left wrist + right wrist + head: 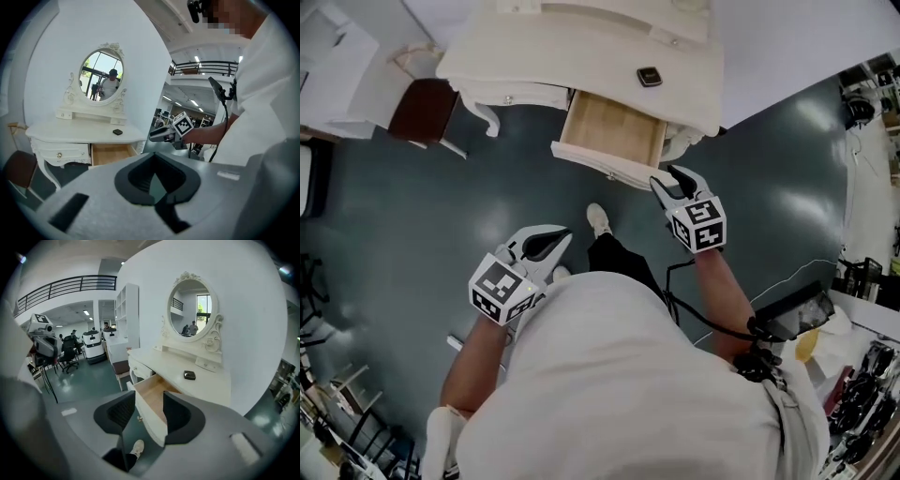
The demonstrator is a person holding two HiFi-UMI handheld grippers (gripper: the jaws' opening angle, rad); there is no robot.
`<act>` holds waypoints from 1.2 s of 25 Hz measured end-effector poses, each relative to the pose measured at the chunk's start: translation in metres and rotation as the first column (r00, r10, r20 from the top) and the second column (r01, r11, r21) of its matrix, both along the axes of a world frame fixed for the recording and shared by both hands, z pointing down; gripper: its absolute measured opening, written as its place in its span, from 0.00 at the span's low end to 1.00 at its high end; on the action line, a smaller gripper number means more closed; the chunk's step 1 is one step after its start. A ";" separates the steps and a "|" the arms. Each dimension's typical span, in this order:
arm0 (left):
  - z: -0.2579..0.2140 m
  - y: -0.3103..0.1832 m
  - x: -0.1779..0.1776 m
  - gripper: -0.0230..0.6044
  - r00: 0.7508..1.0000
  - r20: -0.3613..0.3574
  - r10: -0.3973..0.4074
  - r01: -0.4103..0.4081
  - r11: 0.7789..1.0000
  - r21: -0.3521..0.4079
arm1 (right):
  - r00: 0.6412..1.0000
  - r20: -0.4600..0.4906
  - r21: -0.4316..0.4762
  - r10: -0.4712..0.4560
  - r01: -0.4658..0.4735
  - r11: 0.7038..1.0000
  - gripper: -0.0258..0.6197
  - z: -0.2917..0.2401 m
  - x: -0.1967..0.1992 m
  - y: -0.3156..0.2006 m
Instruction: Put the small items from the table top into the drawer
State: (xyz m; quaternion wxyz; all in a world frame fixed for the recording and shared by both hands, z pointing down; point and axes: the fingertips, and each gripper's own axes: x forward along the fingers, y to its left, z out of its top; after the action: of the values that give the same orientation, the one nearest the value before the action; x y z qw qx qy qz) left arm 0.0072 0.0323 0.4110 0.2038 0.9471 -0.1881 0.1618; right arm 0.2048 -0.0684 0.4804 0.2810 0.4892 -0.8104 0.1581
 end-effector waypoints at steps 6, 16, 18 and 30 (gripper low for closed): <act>-0.011 -0.087 0.034 0.04 0.994 0.052 -0.092 0.091 0.996 0.021 | 1.000 -0.018 -0.013 -0.005 0.004 1.000 0.40 0.023 0.052 -0.134; -0.015 -0.163 0.052 0.04 0.958 0.116 -0.262 0.263 0.965 0.006 | 1.000 -0.027 -0.113 -0.005 0.002 0.994 0.57 0.101 0.089 -0.274; -0.014 -0.170 0.051 0.04 0.950 0.123 -0.285 0.287 0.958 0.003 | 1.000 -0.028 -0.125 0.005 -0.008 0.992 0.61 0.113 0.093 -0.291; -0.012 -0.198 0.034 0.04 0.922 0.172 -0.347 0.353 0.936 -0.002 | 0.999 -0.036 -0.177 0.033 -0.039 0.983 0.65 0.152 0.090 -0.354</act>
State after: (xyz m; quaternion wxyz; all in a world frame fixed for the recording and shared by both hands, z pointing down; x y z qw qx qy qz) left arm 0.0408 -0.1657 0.3987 0.2282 0.8776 -0.3681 0.2054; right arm 0.2950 -0.4226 0.6321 0.3338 0.4795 -0.7793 0.2265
